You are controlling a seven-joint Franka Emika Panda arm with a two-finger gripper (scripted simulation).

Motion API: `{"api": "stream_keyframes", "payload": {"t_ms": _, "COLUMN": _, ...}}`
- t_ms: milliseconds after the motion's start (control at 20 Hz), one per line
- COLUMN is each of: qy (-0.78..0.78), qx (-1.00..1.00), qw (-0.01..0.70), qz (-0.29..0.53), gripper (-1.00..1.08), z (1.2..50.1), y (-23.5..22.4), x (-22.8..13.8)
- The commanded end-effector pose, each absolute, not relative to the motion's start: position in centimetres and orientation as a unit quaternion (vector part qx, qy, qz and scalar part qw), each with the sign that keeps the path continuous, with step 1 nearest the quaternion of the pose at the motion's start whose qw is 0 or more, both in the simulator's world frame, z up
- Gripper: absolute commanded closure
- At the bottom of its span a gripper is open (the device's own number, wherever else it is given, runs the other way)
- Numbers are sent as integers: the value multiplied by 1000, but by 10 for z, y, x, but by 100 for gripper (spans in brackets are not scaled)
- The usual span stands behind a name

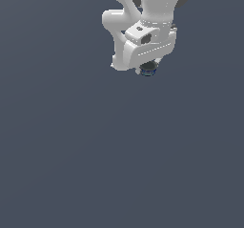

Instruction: Pick up the object and move it to a goal position.

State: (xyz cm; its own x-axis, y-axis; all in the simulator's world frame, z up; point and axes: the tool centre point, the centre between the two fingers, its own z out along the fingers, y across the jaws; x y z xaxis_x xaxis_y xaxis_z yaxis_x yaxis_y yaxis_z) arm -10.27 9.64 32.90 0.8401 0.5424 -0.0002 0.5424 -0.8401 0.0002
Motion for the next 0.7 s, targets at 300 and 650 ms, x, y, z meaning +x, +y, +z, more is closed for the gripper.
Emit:
{"api": "stream_keyframes", "payload": {"t_ms": 300, "qy": 282, "qx": 959, "qw": 0, "qz": 0, "gripper": 108, "z": 405, "y": 106, "x": -113}}
{"api": "stream_keyframes", "payload": {"t_ms": 650, "qy": 282, "qx": 959, "qw": 0, "qz": 0, "gripper": 108, "z": 439, "y": 111, "x": -115}}
